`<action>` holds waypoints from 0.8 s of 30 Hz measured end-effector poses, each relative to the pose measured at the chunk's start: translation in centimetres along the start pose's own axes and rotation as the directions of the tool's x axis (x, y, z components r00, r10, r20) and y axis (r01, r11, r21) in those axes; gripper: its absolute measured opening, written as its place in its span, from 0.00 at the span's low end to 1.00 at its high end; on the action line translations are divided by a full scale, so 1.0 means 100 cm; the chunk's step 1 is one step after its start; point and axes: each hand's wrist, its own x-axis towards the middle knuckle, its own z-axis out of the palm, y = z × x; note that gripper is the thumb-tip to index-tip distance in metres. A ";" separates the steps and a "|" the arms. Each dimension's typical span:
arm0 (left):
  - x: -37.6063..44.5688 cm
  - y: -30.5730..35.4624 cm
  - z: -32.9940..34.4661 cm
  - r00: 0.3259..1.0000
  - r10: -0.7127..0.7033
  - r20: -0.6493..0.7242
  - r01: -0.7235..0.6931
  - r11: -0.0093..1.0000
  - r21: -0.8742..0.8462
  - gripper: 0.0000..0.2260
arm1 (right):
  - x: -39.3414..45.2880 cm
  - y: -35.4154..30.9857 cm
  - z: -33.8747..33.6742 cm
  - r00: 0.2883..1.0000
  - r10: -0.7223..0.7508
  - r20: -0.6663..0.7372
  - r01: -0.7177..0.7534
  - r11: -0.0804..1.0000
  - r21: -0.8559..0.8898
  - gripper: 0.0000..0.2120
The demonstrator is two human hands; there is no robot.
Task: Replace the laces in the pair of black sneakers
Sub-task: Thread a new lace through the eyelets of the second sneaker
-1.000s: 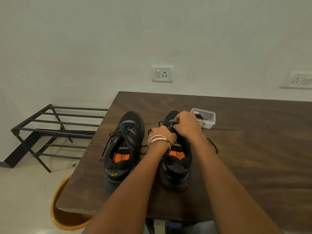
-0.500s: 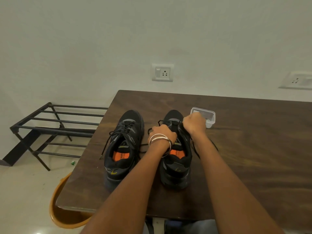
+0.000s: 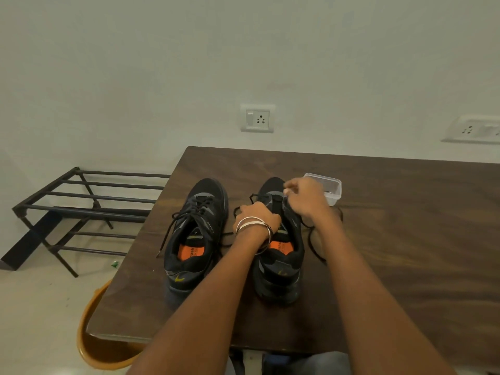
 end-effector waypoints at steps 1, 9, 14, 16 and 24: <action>0.000 0.000 0.001 1.000 -0.003 0.003 0.003 1.000 -0.003 0.17 | 0.002 -0.004 0.007 0.998 -0.014 0.060 0.018 0.998 -0.068 0.14; 0.003 0.002 0.005 0.998 -0.059 0.028 0.059 0.998 0.003 0.24 | 0.011 -0.007 0.018 0.962 0.110 0.252 -0.027 0.950 -0.312 0.17; 0.006 0.002 0.009 0.997 -0.072 0.025 0.073 0.997 -0.029 0.27 | 0.009 0.000 0.017 0.934 0.246 0.260 -0.247 0.969 -0.031 0.17; 0.007 0.003 0.010 0.996 -0.091 0.016 0.092 0.995 -0.031 0.29 | 0.010 0.000 0.012 0.902 0.315 0.294 -0.410 0.838 0.359 0.16; 0.006 0.009 0.015 0.992 -0.125 -0.015 0.125 0.987 0.098 0.28 | -0.002 -0.032 -0.041 0.875 0.311 0.372 -0.479 0.436 0.762 0.06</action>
